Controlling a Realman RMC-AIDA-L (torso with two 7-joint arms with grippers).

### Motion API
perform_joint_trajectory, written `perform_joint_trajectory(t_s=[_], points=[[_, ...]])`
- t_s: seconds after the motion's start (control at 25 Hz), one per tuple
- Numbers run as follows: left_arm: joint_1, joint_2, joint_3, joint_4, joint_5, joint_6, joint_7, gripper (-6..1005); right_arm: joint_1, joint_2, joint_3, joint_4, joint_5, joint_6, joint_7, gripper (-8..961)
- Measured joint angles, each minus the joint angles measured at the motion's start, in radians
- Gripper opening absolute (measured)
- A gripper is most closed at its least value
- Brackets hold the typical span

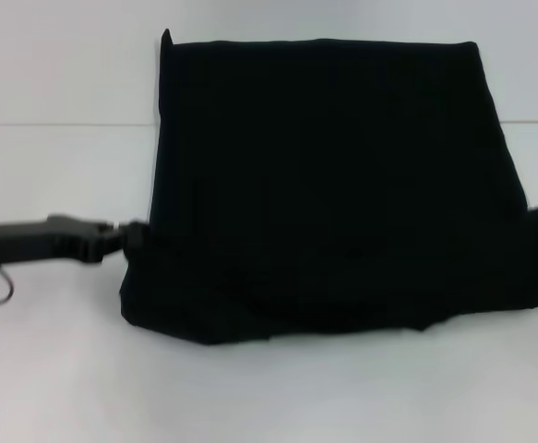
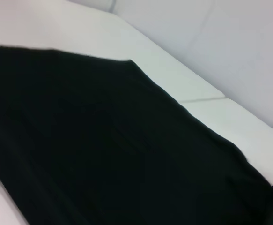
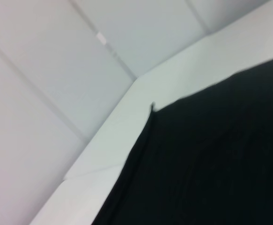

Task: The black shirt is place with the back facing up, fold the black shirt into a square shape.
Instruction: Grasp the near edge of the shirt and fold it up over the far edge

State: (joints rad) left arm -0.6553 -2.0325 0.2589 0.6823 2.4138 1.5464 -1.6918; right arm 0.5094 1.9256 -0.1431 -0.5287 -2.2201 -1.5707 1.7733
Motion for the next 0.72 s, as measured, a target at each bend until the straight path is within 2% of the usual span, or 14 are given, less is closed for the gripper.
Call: perform_joint_trajectory(t_s=[0.12,0.28,0.4,0.48,0.6,0.72], points=[[-0.036,0.01,0.001,-0.028,0.0,-0.065,-0.006,81,0.052,-0.014,-0.002,0.05,0.001,0.106,-0.003,24],[-0.13,0.024,0.002,-0.093,-0.001,-0.282,-0.026,86,0.118,-0.011,-0.012,0.071,0.001,0.246,-0.001,24],[-0.168,0.022,0.025,-0.119,0.004,-0.401,-0.064,89,0.171,-0.01,-0.035,0.103,0.001,0.375,0.01,24],[-0.201,0.018,0.093,-0.147,0.003,-0.531,-0.095,92,0.208,-0.014,-0.057,0.138,0.001,0.462,0.017,24],[-0.221,0.016,0.122,-0.165,0.001,-0.598,-0.1,96,0.268,-0.02,-0.109,0.175,-0.001,0.602,0.035,24],[-0.253,0.014,0.142,-0.188,0.001,-0.683,-0.1,100,0.335,-0.014,-0.2,0.181,-0.004,0.756,0.081,24]])
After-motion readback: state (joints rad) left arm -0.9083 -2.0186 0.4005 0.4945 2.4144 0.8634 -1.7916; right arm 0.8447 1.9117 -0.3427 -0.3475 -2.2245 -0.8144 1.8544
